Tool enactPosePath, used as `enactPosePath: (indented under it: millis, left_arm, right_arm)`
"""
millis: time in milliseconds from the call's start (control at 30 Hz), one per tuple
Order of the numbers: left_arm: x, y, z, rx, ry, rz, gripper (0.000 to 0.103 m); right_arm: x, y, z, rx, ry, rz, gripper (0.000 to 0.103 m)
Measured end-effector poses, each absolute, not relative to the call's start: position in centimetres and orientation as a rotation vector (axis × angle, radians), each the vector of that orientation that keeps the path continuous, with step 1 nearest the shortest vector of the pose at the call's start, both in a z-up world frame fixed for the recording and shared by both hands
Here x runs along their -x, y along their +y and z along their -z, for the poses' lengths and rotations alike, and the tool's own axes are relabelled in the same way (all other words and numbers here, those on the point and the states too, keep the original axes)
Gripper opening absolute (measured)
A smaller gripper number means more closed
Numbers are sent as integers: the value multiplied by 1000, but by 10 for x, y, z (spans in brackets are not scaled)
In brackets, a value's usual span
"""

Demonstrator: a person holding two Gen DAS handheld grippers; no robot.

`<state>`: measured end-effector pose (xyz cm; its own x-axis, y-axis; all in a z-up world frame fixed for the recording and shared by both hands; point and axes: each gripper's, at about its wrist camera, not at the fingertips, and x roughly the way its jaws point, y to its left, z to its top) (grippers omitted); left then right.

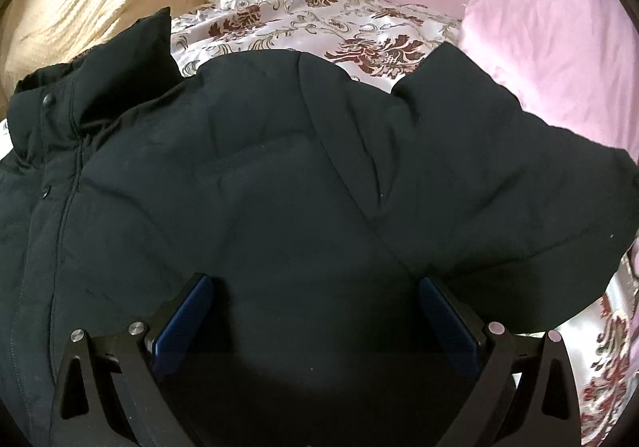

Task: Fold large clothes
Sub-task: 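Grasp the jacket sleeve cuff with the right gripper while the left tool moves over the jacket body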

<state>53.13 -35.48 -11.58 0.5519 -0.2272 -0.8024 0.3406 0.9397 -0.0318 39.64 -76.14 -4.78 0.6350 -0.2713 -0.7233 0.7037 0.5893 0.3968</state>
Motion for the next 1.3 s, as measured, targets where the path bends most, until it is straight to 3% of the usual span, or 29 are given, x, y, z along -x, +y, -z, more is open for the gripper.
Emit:
enactPosePath:
  millis: [67, 100, 133, 200, 500, 867, 1133, 1300]
  left_arm:
    - [-531, -356, 121, -146, 925, 332, 103]
    - [-531, -357, 122, -151, 929, 329, 103]
    - [-531, -358, 123, -156, 930, 327, 103]
    - [-530, -357, 122, -150, 932, 331, 103]
    - [-524, -306, 83, -3, 983, 448, 103]
    - [-501, -157, 16, -17, 990, 407, 103]
    - [-487, -7, -3, 85, 991, 276, 103]
    - [-475, 62, 3, 146, 987, 219, 103]
  right_arm:
    - [-407, -762, 51, -719, 654, 653, 72]
    - [-411, -760, 51, -702, 652, 672, 60]
    - [-409, -757, 49, -686, 653, 693, 36]
    - [-400, -753, 41, -663, 643, 715, 11]
    - [-389, -684, -54, -431, 524, 556, 6]
    - [-441, -442, -178, -110, 412, 51, 6]
    - [-459, -273, -153, -51, 525, -241, 6]
    - [-467, -197, -85, -50, 639, -367, 6]
